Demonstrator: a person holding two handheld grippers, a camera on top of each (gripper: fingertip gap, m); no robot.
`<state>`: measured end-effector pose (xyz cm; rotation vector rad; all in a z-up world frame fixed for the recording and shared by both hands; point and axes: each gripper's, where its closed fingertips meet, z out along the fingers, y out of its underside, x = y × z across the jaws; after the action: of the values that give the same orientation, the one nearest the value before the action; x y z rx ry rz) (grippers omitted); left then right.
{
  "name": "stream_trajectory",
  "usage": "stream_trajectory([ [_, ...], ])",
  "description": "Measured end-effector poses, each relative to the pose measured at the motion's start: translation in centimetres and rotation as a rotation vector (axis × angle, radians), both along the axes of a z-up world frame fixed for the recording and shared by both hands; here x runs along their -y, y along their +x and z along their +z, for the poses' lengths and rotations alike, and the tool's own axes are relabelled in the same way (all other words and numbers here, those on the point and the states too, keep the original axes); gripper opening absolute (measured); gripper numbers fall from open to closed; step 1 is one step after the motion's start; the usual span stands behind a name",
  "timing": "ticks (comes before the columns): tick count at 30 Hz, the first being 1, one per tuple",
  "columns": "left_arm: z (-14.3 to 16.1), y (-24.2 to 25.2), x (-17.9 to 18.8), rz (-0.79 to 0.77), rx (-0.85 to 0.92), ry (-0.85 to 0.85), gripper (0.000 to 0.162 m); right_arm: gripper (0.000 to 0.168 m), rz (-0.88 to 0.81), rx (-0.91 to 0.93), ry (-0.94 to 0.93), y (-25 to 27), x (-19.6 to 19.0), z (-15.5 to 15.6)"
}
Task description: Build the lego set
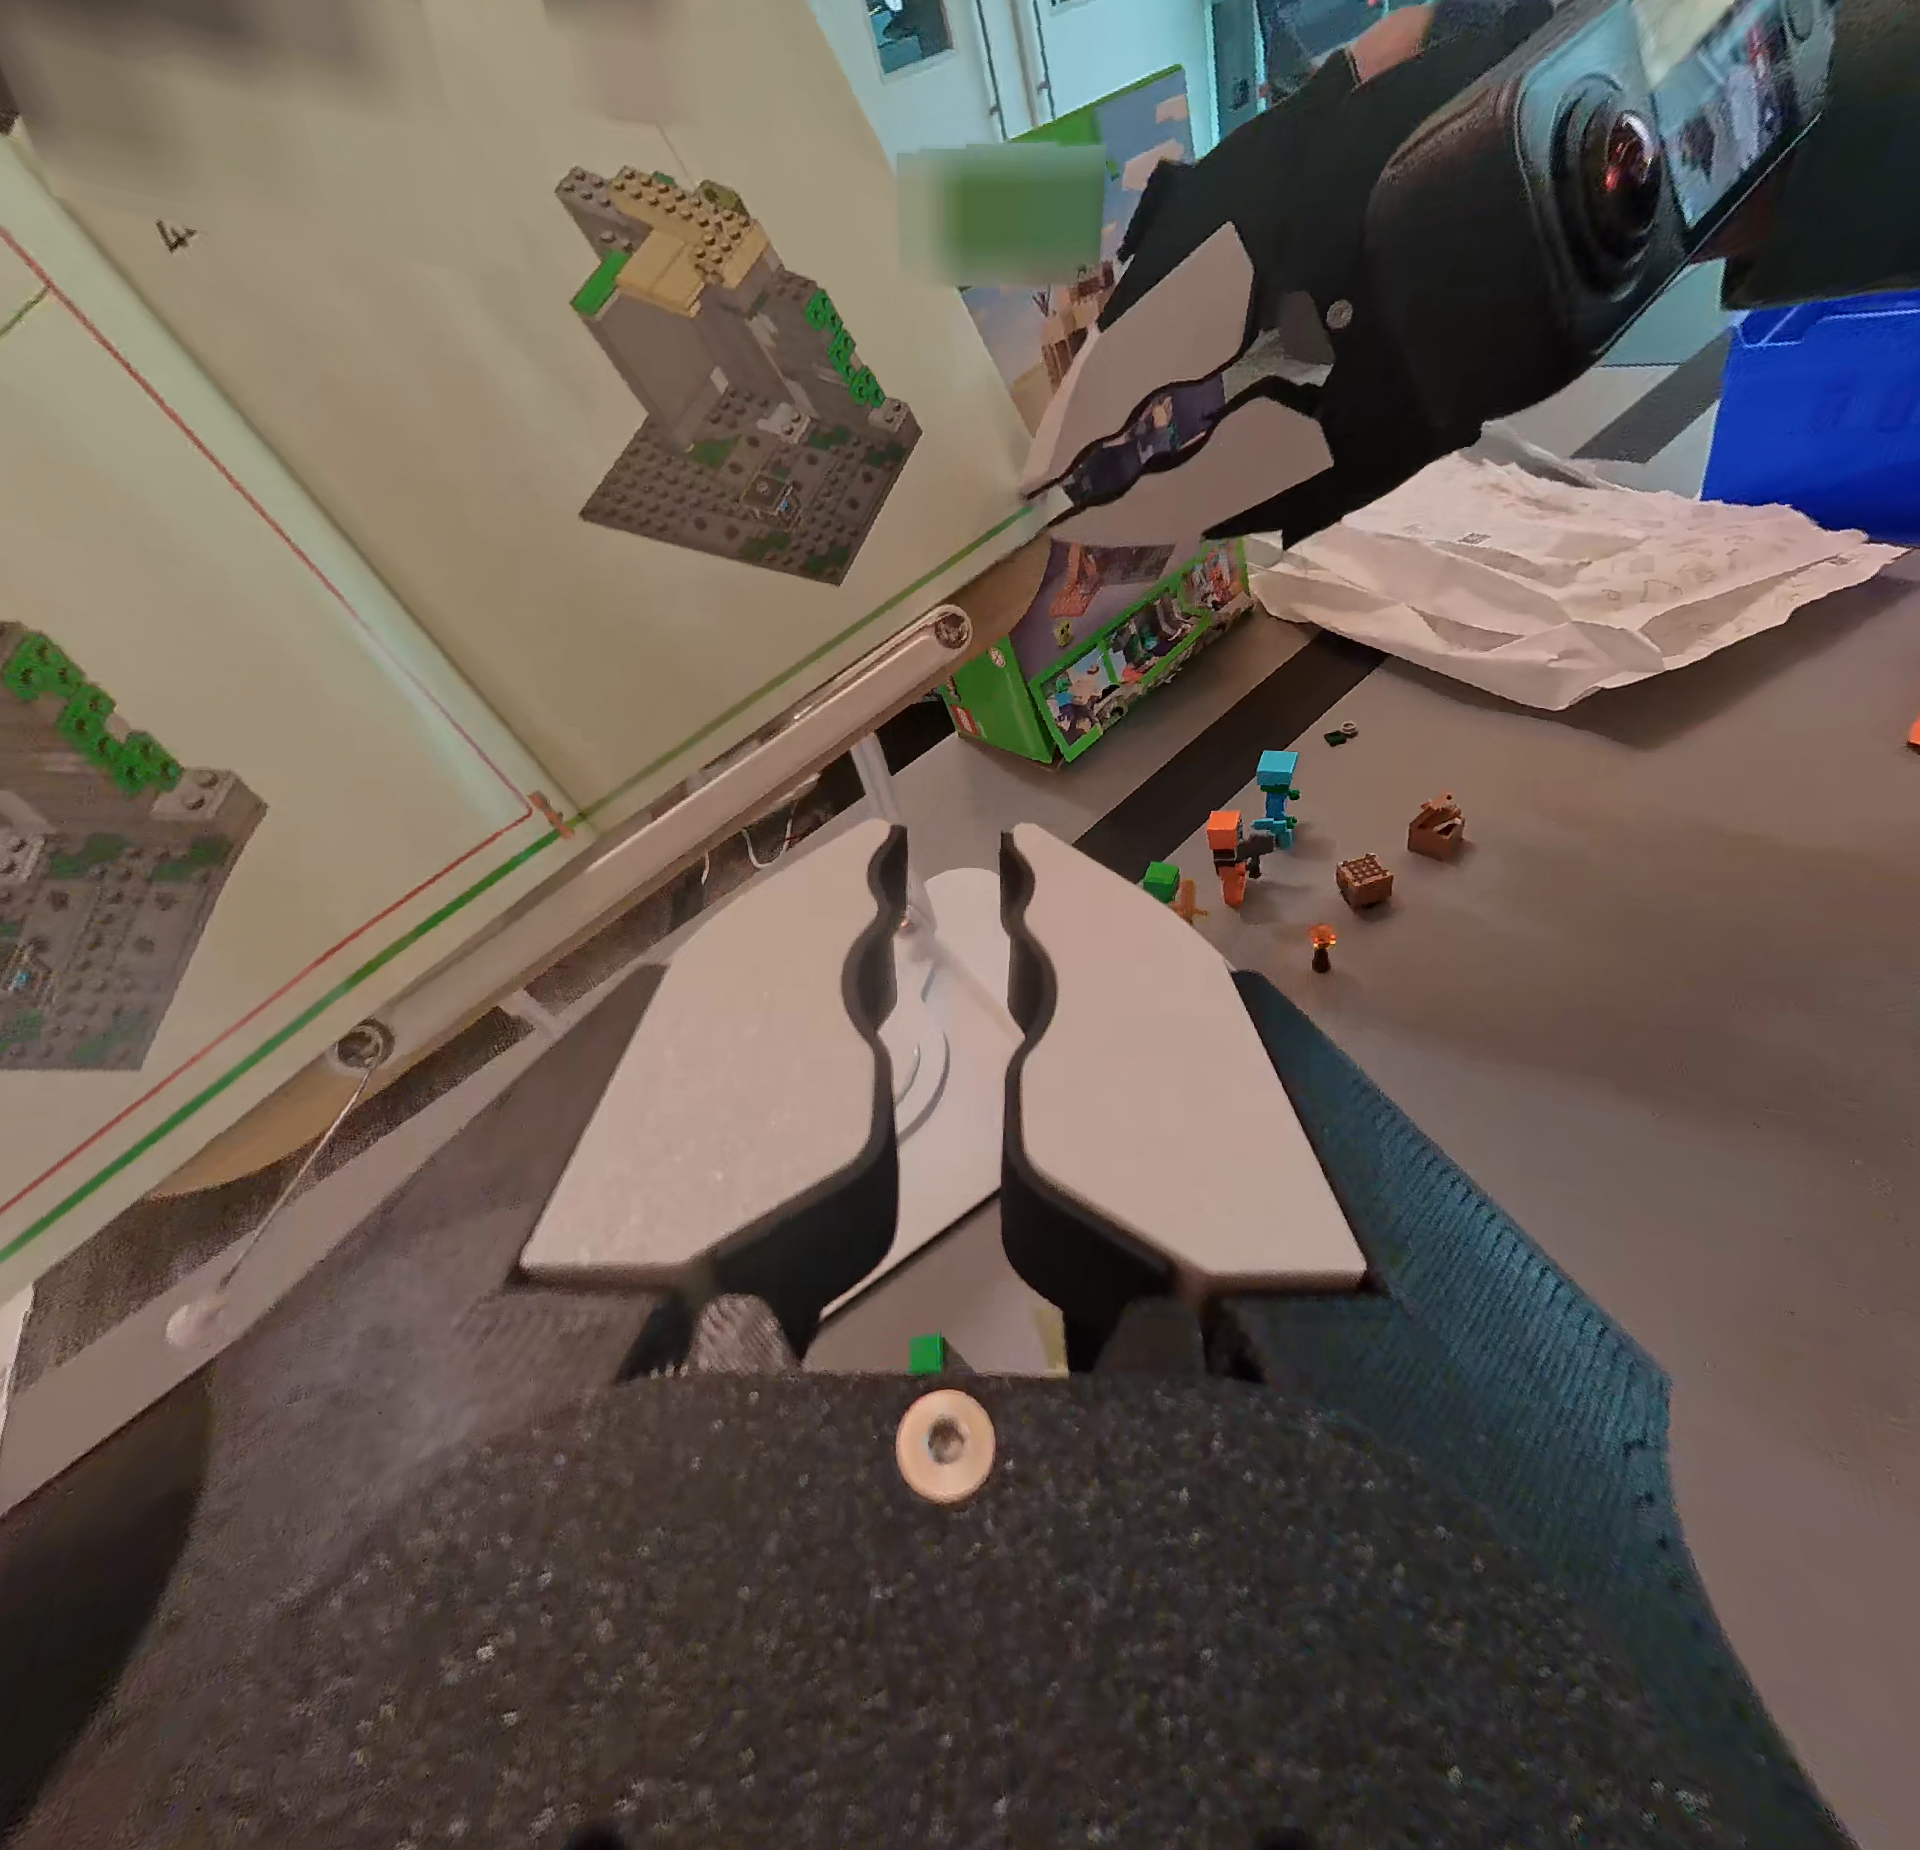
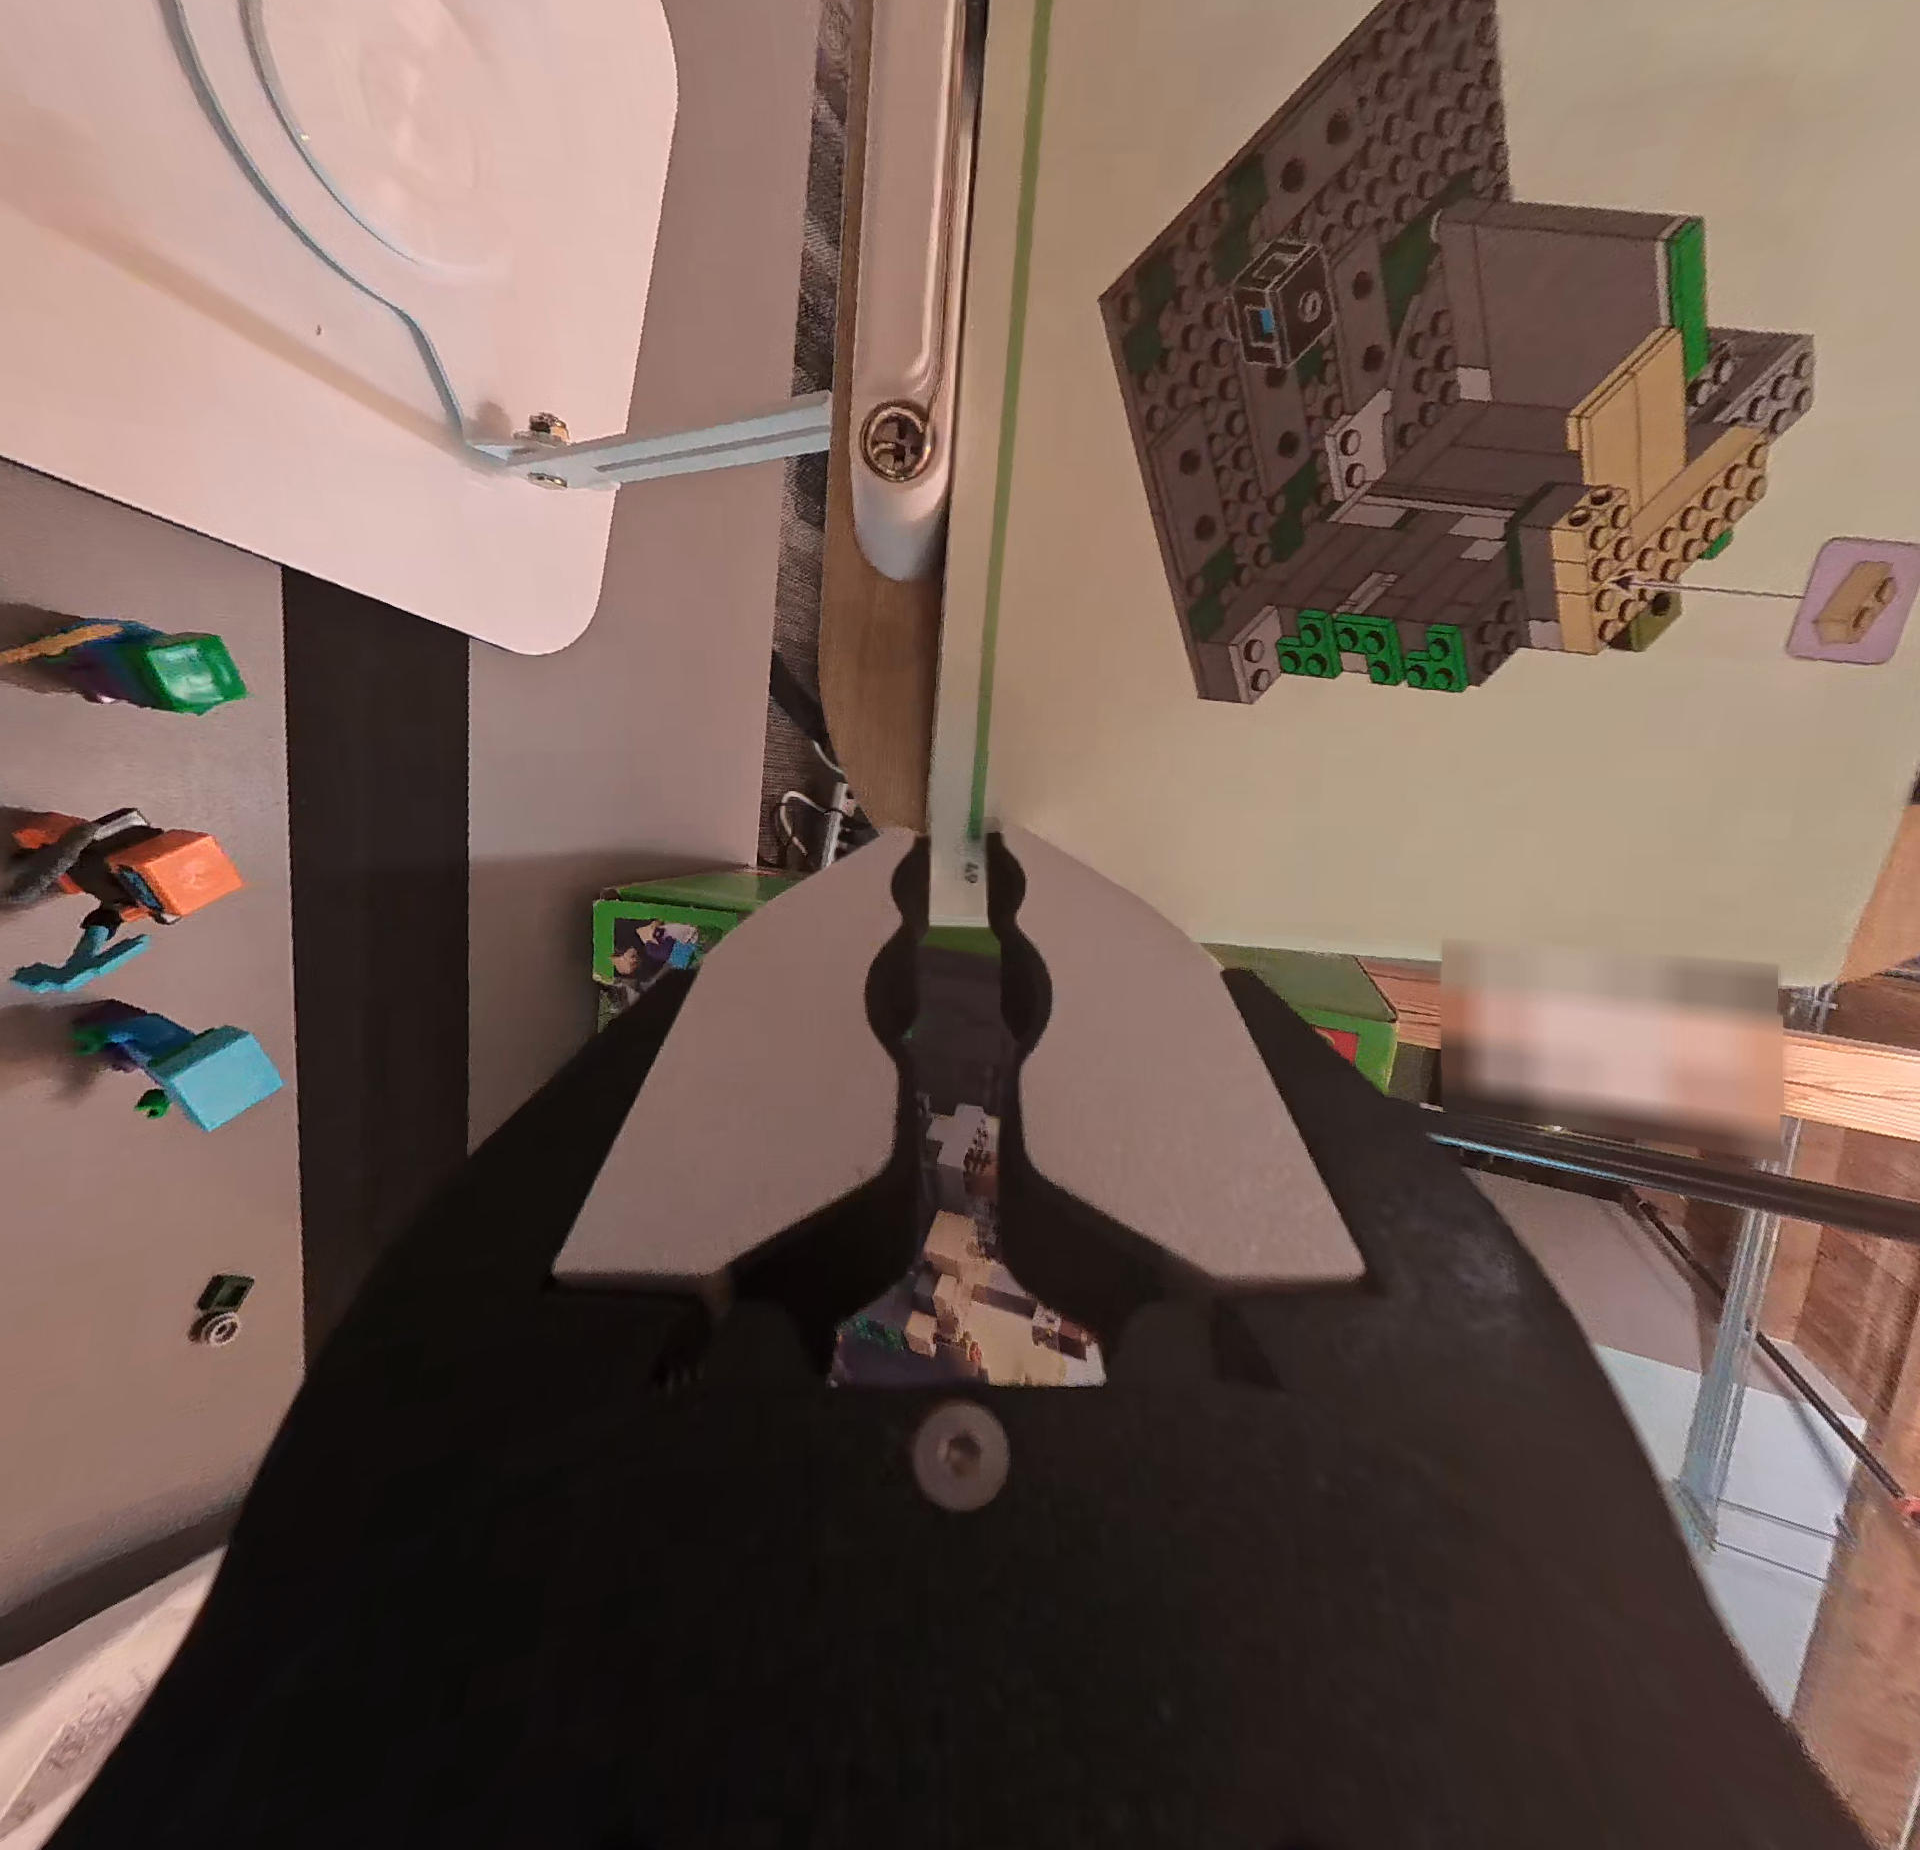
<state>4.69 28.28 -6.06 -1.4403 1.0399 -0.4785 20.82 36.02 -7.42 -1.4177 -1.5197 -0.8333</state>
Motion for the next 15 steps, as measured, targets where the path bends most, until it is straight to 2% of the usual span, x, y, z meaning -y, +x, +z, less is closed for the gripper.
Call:
stream_trajectory([
  [3, -0.3, -1.0, -0.1, 0.023, 0.029, -0.022, 0.016, 0.0, 0.003, 0.008, -0.02, 0.1, 0.1, 0.0],
  [9, -1.3, -3.0, -0.8, 0.066, 0.042, -0.054, 0.016, 0.0, -0.011, -0.022, -0.106, 0.0, 0.5, 0.2],
  [15, -1.9, -3.9, -1.6, 0.081, 0.055, -0.078, 0.016, 0.0, -0.016, -0.171, -0.17, -0.9, 0.6, 2.2],
])
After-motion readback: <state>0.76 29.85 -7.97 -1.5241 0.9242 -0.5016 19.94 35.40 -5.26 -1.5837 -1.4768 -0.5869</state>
